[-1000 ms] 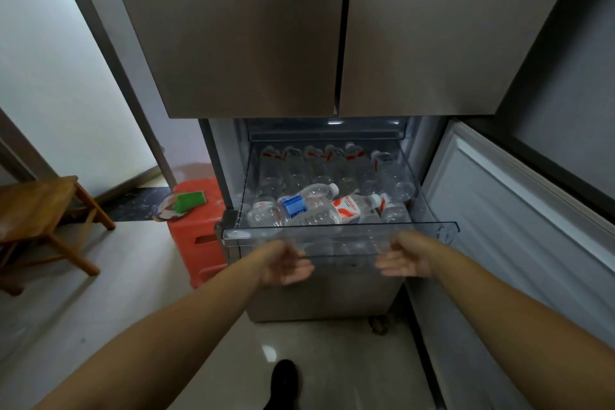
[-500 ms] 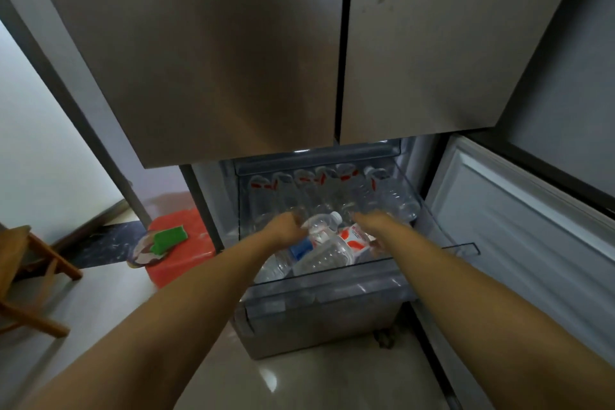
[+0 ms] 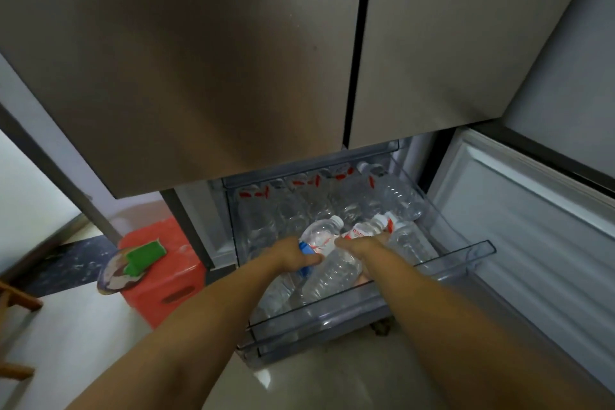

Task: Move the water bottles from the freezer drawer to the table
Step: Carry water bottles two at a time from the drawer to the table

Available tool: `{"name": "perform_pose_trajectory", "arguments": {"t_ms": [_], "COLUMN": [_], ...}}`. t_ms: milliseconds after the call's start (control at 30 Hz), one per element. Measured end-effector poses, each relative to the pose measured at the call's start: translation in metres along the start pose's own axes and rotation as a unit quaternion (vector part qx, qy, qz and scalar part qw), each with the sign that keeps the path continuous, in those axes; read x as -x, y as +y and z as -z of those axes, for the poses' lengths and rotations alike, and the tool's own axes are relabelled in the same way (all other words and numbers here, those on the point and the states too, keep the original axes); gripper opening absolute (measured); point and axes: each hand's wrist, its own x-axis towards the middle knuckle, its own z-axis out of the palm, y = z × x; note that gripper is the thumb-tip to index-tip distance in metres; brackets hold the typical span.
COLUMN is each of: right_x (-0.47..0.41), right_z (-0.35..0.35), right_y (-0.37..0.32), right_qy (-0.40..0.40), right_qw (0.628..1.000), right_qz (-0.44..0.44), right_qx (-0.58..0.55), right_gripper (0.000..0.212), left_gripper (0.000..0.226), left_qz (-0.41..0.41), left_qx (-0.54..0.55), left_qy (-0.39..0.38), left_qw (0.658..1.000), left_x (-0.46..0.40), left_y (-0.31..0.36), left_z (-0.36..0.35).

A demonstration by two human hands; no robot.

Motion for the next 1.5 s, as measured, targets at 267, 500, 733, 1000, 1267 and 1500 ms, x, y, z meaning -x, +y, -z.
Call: {"name": "perform_pose_trajectory", "arguments": {"t_ms": [267,500,733,1000,1267,1500], "right_x": [0.014,0.053,0.112,0.147,0.176,0.213], "right_z": [0.022,0.09,0.167,0.227,0.229,0.198], "right_y": [-0.001,0.008,0.048,0.141,0.23,0.291], "right_qy": [0.047,-0.052,-0.119,0.165,0.327,0.467], "right_qw": [0.969,0.903,0.835,0.924,0.906,0.849], "right_qz": [0.025,0.096,0.217,0.291,0.25,0.166], "right_qx": [-0.241,-0.417,-0.492,-0.184,-0.103,-0.183], "right_gripper": [0.104,0.063,0.044,0.039,0.062,0.061], "left_gripper": [0.042,0.038,0.043,0.046,0.036,0.04], "left_qz": [-0.031,-0.113,-0.125,-0.132,-0.229,-0.316], "left_qx": [0.118,0.14,0.369,0.367,0.191,0.053], "left_qy": [-0.012,-0.057,-0.139,-0.122,-0.113,-0.196], "left_qw": [0.992,0.982,0.91,0.913,0.948,0.927], "left_x": [0.008,0.042,0.084,0.09,0.088,0.104], "left_y": [0.018,0.098,0.162,0.197,0.218,0.224], "left_z": [0.017,0.042,-0.006,-0.101,-0.171,-0.208]}}
